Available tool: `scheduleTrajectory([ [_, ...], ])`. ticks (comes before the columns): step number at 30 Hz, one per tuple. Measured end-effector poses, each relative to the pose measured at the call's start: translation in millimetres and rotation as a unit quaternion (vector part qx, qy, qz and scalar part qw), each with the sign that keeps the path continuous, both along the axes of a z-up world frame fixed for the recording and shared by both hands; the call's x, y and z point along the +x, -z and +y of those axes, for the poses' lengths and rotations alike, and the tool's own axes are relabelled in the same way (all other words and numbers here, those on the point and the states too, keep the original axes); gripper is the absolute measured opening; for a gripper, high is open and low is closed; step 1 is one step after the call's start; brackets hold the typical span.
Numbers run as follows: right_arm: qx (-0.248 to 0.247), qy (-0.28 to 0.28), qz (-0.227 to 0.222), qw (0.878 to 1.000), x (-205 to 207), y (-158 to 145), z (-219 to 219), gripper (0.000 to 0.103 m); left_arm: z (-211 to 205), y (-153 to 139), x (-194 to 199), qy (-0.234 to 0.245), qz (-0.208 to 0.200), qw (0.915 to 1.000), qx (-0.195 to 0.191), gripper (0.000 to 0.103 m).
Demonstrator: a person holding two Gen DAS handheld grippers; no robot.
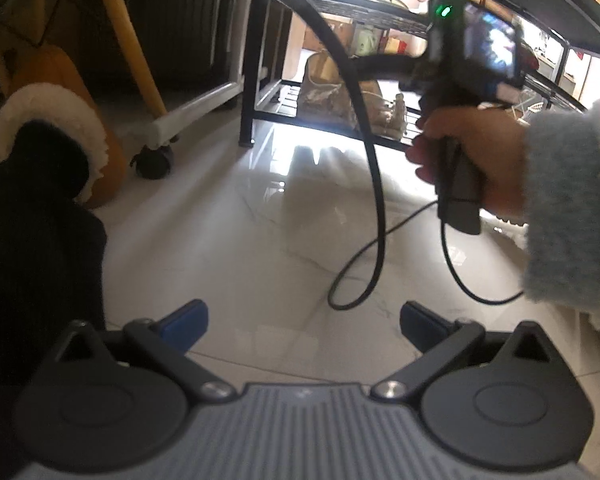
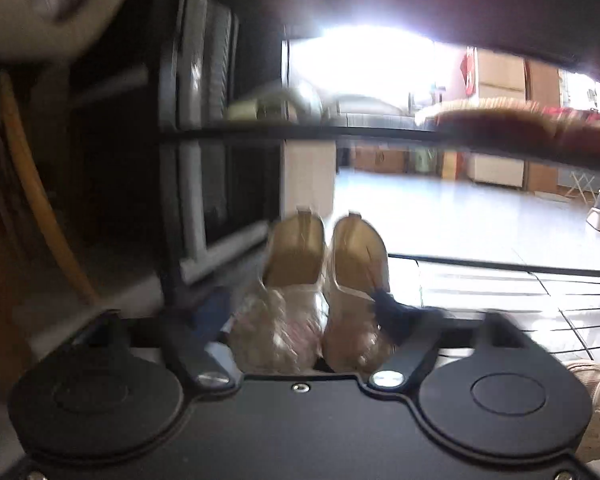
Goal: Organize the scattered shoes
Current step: 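Lower the shoes under the rack's upper shelf onto the bottom shelf, then set the shoes side by side on the shelf and open the right gripper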
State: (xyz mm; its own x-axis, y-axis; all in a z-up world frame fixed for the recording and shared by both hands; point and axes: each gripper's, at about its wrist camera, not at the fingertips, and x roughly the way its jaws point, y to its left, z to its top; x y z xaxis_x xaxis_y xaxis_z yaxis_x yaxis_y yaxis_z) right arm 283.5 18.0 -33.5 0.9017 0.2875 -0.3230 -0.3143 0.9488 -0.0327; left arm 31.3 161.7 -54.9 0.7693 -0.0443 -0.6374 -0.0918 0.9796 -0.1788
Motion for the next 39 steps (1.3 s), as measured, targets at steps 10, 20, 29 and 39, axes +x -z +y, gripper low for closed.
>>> scheduleTrajectory([
  [10, -0.020, 0.017, -0.006, 1.000, -4.7, 28.4, 4.1, 0.083, 1.5, 1.8, 1.5, -0.001, 0.007, 1.0000, -0.006, 0.103],
  [20, -0.009, -0.006, 0.016, 1.000, 23.8, 30.5, -0.4, 0.103, 1.8, 2.4, 2.4, -0.005, 0.010, 0.9999, -0.011, 0.103],
  [29, 0.026, -0.004, 0.025, 0.999, 32.5, 31.4, 2.4, 0.102, 2.3, 1.0, 1.2, -0.007, 0.009, 0.9998, -0.016, 0.103],
  [39, 0.013, 0.015, 0.033, 0.999, 50.3, 28.3, 25.8, 0.089, 3.2, -0.9, -0.1, -0.013, 0.007, 0.9997, -0.022, 0.103],
])
